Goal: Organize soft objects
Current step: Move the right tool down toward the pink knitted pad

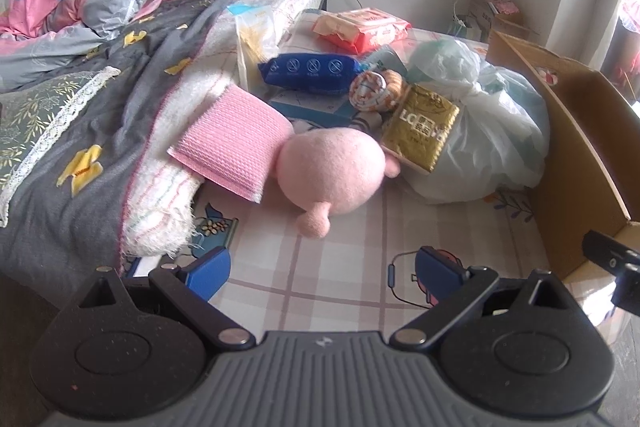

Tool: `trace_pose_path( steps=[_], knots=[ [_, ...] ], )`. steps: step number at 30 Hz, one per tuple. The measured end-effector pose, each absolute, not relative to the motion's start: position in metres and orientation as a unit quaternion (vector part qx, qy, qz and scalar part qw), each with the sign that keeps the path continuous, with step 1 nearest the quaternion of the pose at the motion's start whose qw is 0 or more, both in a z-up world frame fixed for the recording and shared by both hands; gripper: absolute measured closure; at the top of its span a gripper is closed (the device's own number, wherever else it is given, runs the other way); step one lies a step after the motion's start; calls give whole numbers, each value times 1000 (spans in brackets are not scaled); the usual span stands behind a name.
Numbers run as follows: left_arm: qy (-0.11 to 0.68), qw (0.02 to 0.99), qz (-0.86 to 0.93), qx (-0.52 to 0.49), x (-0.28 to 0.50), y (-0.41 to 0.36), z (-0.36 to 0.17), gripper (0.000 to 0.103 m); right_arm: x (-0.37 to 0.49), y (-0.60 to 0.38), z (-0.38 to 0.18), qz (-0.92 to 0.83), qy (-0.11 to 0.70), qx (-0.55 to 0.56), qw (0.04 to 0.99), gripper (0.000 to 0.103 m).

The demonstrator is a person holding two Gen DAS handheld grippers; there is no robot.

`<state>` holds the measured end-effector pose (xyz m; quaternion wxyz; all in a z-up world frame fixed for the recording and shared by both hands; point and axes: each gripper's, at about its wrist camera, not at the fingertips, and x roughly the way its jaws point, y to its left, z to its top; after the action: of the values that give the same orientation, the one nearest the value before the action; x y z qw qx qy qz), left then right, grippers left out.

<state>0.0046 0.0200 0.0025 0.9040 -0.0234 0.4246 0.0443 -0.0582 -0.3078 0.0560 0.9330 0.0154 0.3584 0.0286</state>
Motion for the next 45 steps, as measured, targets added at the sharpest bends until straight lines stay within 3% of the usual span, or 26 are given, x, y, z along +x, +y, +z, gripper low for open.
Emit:
trace_pose_path(
  steps=[16,28,30,35,38,45],
  knots=[
    [369,925,89,-7,10,64,22,4,-22,-251,86,158,301,16,940,1],
    [321,946,22,-42,37,101,18,7,31,-222,66,284,334,142,888,1],
    [327,944,12,-30,47,105,17,13,47,-214,60,308,350,171,868,4],
    [357,934,-3,2,75,114,7,37,86,-182,43,358,408,226,809,30],
    [373,928,-7,26,92,116,-1,38,116,-160,34,366,447,240,780,38],
    [412,909,-2,55,131,120,-17,38,179,-120,4,345,536,239,733,39]
  ],
)
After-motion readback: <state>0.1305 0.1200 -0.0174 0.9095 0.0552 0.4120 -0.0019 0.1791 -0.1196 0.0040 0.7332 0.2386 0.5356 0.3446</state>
